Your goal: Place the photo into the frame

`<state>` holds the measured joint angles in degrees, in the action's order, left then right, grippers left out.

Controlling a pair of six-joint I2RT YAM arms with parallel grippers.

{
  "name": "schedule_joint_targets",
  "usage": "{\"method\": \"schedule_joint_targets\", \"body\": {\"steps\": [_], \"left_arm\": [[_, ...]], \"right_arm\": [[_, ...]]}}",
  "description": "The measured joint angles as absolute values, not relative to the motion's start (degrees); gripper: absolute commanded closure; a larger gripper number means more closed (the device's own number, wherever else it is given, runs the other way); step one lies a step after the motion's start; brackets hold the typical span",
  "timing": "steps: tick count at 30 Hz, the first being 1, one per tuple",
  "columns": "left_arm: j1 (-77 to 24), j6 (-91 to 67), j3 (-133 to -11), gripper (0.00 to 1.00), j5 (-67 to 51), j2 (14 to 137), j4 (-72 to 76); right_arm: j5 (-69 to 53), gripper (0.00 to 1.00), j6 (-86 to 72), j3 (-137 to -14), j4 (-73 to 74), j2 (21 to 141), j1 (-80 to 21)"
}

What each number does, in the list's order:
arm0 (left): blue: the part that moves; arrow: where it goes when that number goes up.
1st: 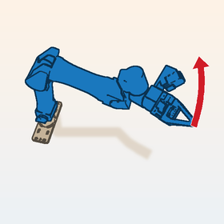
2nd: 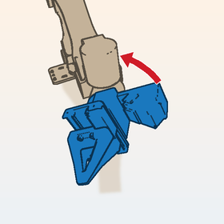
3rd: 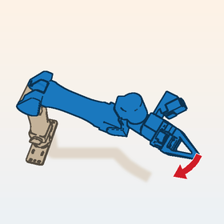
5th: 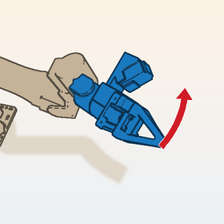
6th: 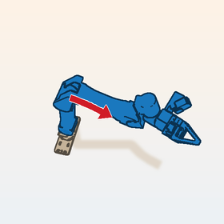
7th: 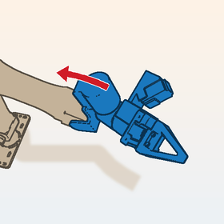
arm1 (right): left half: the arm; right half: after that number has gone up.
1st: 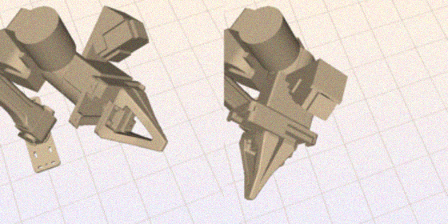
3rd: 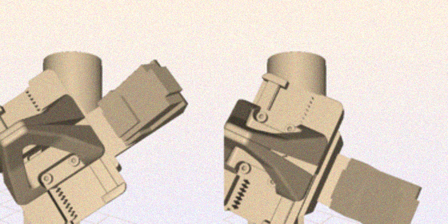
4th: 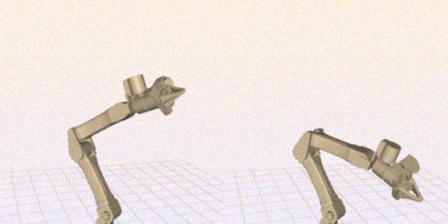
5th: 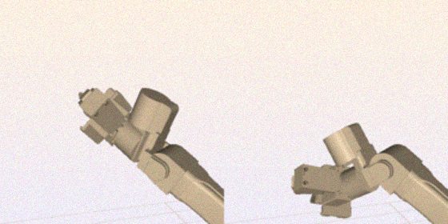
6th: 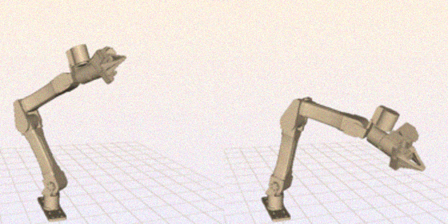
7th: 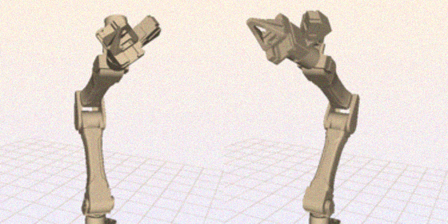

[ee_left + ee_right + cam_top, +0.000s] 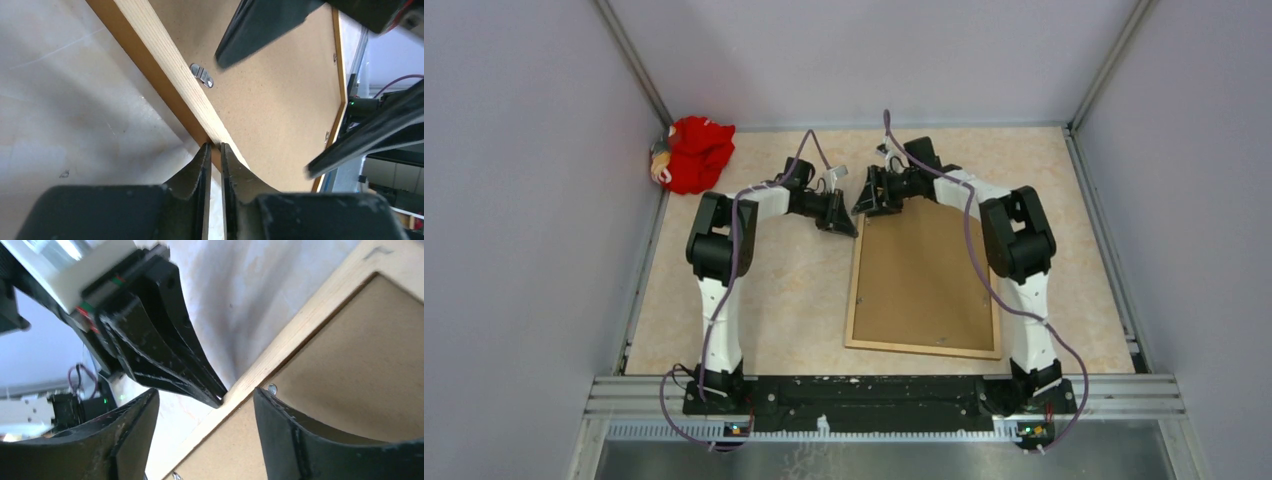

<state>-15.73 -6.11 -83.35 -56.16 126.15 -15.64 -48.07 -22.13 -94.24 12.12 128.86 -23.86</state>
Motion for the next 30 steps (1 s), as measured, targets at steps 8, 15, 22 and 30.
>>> {"method": "schedule_joint_targets", "body": {"steps": [8,15,22,30], "left_arm": [[-15.4,2.6,-81.5,0.46,-53.8,123.0,-20.8],[-15.4,12.7,-77.8,0.45,-50.0,118.1,-26.9],[-17.0,21.2,-73.3,0.45,-46.1,113.5,-29.5],[-23.0,25.9,-68.7,0.48,-42.7,109.6,-29.8]], "right_arm": [[-27.7,0.01,-29.3,-82.6,11.6,112.4,-16.1],[-9.5,0.01,-31.9,-68.4,12.8,97.1,-4.5],[-3.9,0.01,-32.7,-60.4,12.7,95.7,1.3],[-4.6,0.01,-33.2,-68.7,13.3,106.3,-3.1]]}}
